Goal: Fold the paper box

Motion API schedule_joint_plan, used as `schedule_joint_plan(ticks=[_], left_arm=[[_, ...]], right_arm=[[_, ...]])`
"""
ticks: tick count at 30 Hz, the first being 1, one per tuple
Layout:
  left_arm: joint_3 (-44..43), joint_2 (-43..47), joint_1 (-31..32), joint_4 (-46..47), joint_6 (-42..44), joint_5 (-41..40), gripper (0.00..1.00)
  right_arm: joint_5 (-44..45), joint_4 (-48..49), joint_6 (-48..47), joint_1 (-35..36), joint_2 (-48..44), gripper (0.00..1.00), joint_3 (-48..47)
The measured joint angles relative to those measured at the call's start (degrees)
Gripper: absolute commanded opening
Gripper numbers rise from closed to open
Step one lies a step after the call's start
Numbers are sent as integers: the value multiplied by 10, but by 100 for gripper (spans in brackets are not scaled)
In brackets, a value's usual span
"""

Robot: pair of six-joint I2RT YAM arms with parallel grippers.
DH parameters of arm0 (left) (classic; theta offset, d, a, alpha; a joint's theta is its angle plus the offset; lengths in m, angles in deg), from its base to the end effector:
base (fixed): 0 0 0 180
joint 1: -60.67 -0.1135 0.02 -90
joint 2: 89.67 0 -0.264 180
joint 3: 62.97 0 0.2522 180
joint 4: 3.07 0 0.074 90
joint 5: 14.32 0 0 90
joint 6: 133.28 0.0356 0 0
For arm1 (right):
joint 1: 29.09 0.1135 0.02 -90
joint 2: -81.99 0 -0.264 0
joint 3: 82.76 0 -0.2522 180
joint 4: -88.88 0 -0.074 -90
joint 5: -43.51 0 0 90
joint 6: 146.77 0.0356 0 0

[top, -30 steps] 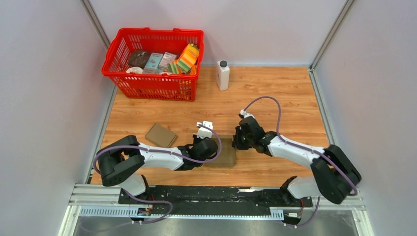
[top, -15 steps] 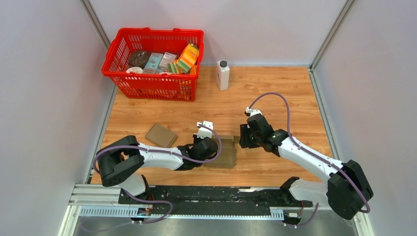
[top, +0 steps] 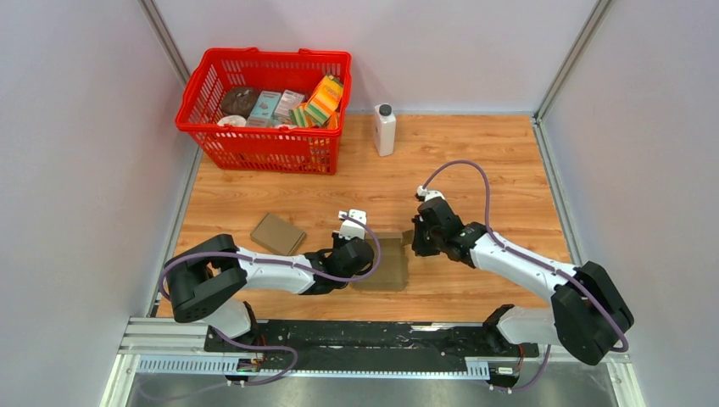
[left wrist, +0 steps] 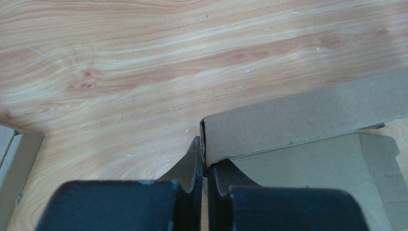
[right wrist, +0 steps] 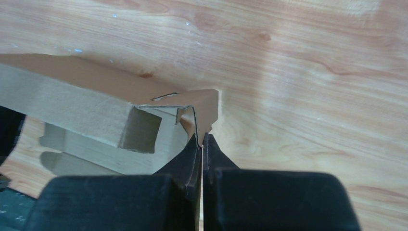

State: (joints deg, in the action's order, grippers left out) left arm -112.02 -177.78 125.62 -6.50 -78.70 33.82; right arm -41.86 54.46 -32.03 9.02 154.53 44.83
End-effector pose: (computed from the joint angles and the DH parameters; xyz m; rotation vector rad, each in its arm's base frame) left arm 0.1406 -0.2447 0.1505 0.1910 2.0951 -0.1933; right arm 0.1915 0.1465 0.1894 -0.2644 2.5388 0.3373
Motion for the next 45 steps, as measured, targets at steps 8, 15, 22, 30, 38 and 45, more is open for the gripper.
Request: schedule_joint_plan(ticks=[8,15,22,30,38,45], left_arm=[[-8,0,0,-12,-4,-3,0],[-10,0,0,-25,-9,-2,0],[-12,0,1,-29,-12,-2,0],[-13,0,6,-30,-16,-2,0],[-13,0,12,-31,-14,-2,0],[-13,0,13,-31,-14,-3,0]], right_arm=[[-42,-76,120,5,-10,0,-42],[-63,-87,234,5,-10,0,-40],[-56,-59,326,8,-51,0,4],[-23,-27,426,32,-73,0,38],[-11,26,452,66,-40,0,38],[-22,52,354,73,-61,22,37]])
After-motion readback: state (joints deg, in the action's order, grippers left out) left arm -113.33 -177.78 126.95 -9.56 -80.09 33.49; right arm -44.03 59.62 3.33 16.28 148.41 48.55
